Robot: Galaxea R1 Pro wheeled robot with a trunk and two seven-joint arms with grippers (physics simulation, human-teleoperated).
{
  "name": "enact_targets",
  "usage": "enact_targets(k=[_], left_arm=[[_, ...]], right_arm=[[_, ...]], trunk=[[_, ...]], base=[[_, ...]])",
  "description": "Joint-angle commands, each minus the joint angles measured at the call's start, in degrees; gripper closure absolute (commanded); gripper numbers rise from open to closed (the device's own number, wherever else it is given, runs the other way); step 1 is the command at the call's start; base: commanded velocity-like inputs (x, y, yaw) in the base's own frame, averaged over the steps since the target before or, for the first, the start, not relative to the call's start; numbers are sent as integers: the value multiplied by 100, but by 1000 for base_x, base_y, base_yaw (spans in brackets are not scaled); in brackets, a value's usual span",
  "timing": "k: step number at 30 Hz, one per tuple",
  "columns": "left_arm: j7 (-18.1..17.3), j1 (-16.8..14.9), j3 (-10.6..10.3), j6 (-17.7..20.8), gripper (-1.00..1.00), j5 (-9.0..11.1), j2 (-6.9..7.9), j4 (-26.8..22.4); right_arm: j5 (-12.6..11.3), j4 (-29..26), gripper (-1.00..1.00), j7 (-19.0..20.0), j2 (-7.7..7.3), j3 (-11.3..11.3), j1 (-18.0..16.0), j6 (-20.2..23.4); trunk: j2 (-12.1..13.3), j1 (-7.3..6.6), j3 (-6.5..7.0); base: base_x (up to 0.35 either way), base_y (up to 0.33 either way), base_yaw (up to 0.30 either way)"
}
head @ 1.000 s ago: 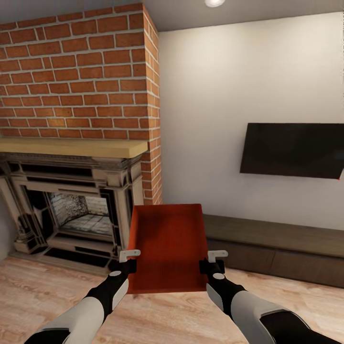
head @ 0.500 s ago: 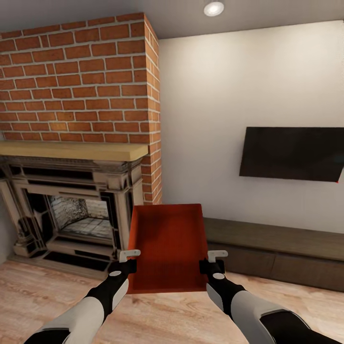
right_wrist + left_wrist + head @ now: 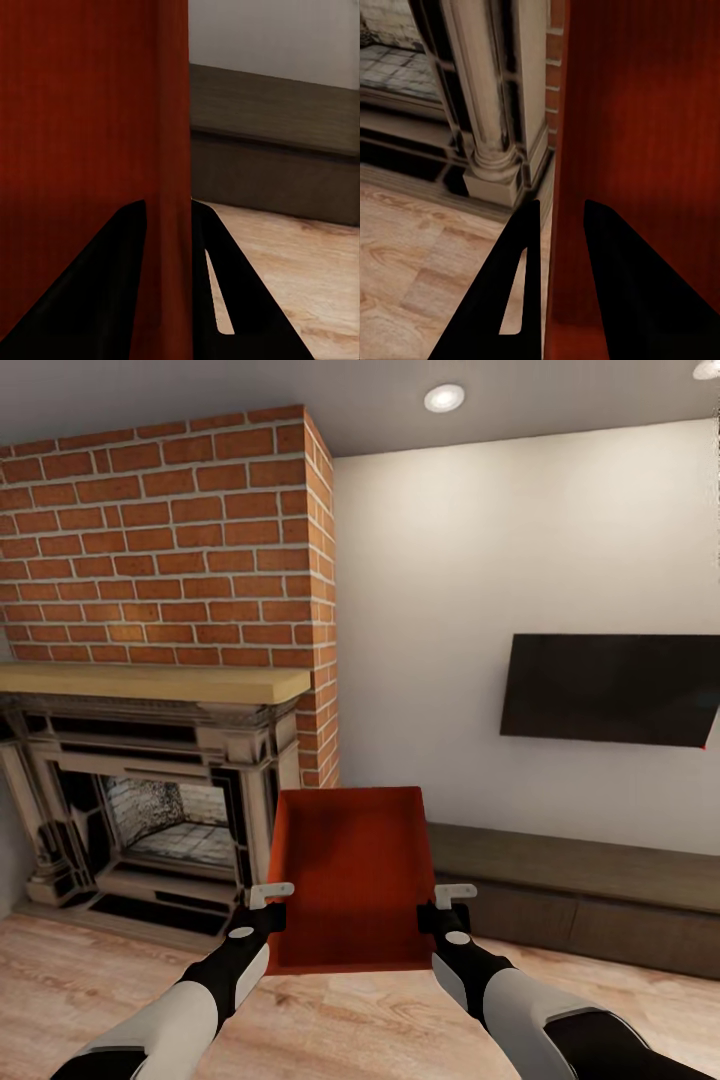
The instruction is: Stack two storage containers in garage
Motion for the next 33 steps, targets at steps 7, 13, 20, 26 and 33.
enact_targets(k=[7, 13, 20, 26, 33], left_arm=[[88, 1, 81, -21, 100, -4, 20, 23], [88, 2, 84, -24, 100, -4, 20, 22], [88, 1, 87, -23, 100, -4, 20, 22], [88, 1, 85, -22, 100, -4, 20, 22], [88, 3, 80, -22, 100, -4, 20, 22]], right_arm=[[18, -11, 100, -65, -1, -94, -7, -140], [20, -11, 100, -61, -2, -94, -7, -140], [22, -11, 100, -56, -8, -94, -7, -140], [20, -11, 100, -60, -9, -95, -7, -140], [15, -11, 100, -73, -2, -94, -7, -140]], trunk=[[-3, 2, 63], [-3, 2, 98], [-3, 2, 101], [-3, 2, 101], [-3, 2, 101]], base=[[0, 0, 0], [0, 0, 0], [0, 0, 0], [0, 0, 0], [0, 0, 0]])
